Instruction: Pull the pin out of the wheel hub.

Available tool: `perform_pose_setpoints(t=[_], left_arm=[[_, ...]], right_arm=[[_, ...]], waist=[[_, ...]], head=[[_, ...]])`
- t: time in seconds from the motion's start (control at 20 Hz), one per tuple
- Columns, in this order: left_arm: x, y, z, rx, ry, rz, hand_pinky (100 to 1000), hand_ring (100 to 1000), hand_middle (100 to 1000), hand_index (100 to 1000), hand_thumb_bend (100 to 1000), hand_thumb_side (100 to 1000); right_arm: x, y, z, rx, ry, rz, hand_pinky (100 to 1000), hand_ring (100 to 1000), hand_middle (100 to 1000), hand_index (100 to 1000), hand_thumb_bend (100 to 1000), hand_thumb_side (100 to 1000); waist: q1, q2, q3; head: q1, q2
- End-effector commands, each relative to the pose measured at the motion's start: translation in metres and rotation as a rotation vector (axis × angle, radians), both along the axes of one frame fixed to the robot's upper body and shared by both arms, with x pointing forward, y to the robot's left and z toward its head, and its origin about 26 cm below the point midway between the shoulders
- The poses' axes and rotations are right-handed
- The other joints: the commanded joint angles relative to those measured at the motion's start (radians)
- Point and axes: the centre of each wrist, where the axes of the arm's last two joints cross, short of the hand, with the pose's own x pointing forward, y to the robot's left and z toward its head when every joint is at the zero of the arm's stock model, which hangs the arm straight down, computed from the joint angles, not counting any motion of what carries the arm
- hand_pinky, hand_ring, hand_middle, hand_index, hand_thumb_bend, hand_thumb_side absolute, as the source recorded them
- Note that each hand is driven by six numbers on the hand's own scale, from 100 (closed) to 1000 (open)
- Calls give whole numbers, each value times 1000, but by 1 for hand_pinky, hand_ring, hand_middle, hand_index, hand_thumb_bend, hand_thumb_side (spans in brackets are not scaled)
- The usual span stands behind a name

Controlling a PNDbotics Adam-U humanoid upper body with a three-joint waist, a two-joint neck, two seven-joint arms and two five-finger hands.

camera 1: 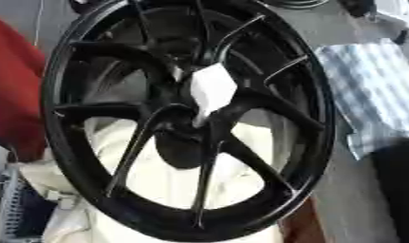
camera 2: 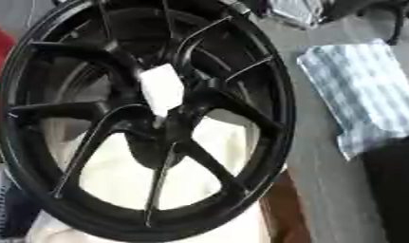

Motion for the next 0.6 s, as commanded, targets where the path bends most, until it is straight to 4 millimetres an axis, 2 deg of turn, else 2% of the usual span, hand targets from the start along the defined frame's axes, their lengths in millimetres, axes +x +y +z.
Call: perform_pose_setpoints(t=[0.05,0.6], left_arm=[[-3,2,8,17,-32,6,693,579,583,701,100,641],[-3,2,8,18,-33,8,692,579,583,701,100,641]], right_arm=[[-7,-1,10,-17,-32,-15,949,996,812,917,100,314],[-8,0,11,-12,-23,-3,949,994,809,914,100,317]], waist=[[6,-33,-5],[6,-35,-12]], head=[[3,1],[2,5]])
